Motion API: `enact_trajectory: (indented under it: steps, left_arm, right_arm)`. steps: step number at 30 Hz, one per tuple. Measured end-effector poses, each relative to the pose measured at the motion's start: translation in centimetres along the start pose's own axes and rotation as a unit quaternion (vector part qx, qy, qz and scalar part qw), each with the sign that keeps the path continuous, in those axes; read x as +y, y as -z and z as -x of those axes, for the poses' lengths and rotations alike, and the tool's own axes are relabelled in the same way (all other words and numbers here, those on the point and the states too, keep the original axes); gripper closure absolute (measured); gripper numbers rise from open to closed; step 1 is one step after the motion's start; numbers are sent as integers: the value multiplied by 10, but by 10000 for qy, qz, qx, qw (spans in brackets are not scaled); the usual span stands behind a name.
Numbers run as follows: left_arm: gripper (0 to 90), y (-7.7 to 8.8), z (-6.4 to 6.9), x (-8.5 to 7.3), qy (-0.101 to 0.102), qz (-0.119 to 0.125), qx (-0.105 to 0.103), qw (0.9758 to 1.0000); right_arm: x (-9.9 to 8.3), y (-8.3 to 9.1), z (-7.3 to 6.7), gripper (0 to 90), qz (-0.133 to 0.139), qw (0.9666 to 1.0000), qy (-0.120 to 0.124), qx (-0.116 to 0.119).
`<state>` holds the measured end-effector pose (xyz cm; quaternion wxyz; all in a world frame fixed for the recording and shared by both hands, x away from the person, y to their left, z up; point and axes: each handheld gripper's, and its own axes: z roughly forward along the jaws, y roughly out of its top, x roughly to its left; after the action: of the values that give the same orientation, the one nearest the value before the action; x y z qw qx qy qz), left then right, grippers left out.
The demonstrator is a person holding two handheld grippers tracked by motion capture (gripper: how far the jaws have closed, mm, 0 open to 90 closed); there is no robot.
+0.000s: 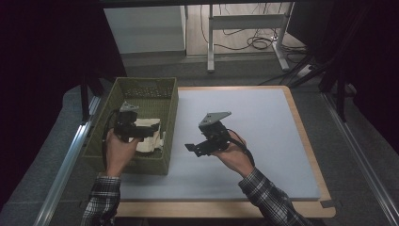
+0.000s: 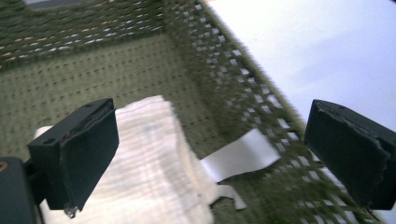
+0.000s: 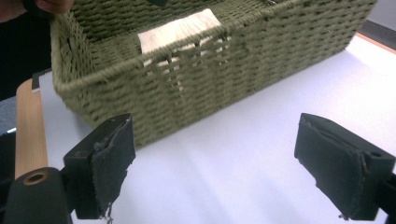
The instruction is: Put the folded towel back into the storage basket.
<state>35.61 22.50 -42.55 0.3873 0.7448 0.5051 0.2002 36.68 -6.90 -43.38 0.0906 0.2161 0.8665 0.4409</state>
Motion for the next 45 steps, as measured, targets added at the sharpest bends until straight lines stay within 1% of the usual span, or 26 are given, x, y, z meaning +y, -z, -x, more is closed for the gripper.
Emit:
enact_trajectory:
  steps: [3, 4, 7, 10, 13, 16, 17, 18, 20, 21, 22, 28, 30, 32, 35, 36, 38, 39, 41, 42, 45]
  left_arm:
    - [31, -2, 10, -2, -46, 16, -63, 10000]
    - [29, -3, 13, -2, -83, -1, -73, 9999]
    - [27, -5, 20, -4, -108, 19, -106, 9999]
    - [26, -4, 28, -5, -212, 38, 4, 9998]
    - [26, -1, 35, -3, -214, 116, -146, 9996]
    - [26, 2, 46, 0, -297, 161, -258, 9991]
    - [26, 2, 50, 1, -332, 168, -281, 9989]
    - [26, 2, 54, 2, -363, 185, -309, 9987]
    - [24, 1, 62, 2, -398, 223, -401, 9982]
    - [22, 0, 67, 2, -426, 258, -445, 9978]
    - [22, -1, 70, 2, -446, 265, -472, 9975]
    - [17, -10, 94, -1, -541, 413, -738, 9949]
    - [15, -13, 101, -3, -574, 434, -788, 9943]
    - [15, -15, 110, -5, -691, 458, -781, 9935]
    - [15, -17, 125, -10, -846, 505, -891, 9911]
    - [15, -18, 130, -11, -954, 513, -906, 9900]
    - [14, -19, 137, -13, -1024, 523, -976, 9886]
    - [14, -20, 140, -15, -1048, 526, -1040, 9876]
    - [13, -22, 145, -18, -1092, 512, -1081, 9868]
    - [13, -23, 147, -20, -1094, 531, -1113, 9863]
    - [13, -26, 153, -28, -1050, 553, -1237, 9852]
  right_arm:
    - [-7, 8, 3, 112, -10, 10000, 31, -55]
    - [-9, 9, 3, 111, -13, 10000, 31, -71]
    - [-16, 16, 7, 110, 0, 9999, 1, -106]
    - [-23, 22, 11, 110, 0, 9999, -54, -160]
    - [-30, 29, 15, 109, -6, 9997, -112, -204]
    - [-37, 35, 21, 109, -6, 9995, -175, -245]
    - [-41, 39, 24, 109, -16, 9993, -211, -295]
    - [-41, 39, 24, 109, -16, 9993, -211, -295]
    - [-45, 43, 27, 109, -8, 9992, -238, -327]
    - [-49, 48, 29, 109, 18, 9990, -269, -349]
    - [-49, 48, 29, 109, 18, 9990, -269, -349]
    - [-56, 63, 33, 101, 46, 9985, -267, -486]
    - [-60, 68, 35, 99, 54, 9982, -286, -530]
    - [-64, 73, 36, 96, 48, 9979, -283, -585]
    - [-71, 80, 39, 92, 58, 9974, -326, -637]
    - [-73, 82, 39, 91, 61, 9972, -345, -661]
    - [-78, 87, 41, 90, 70, 9967, -384, -716]
    - [-81, 89, 42, 89, 92, 9964, -407, -731]
    - [-89, 95, 44, 86, 114, 9958, -468, -783]
    - [-89, 95, 44, 86, 114, 9958, -468, -783]
    - [-97, 100, 44, 82, 110, 9951, -506, -842]
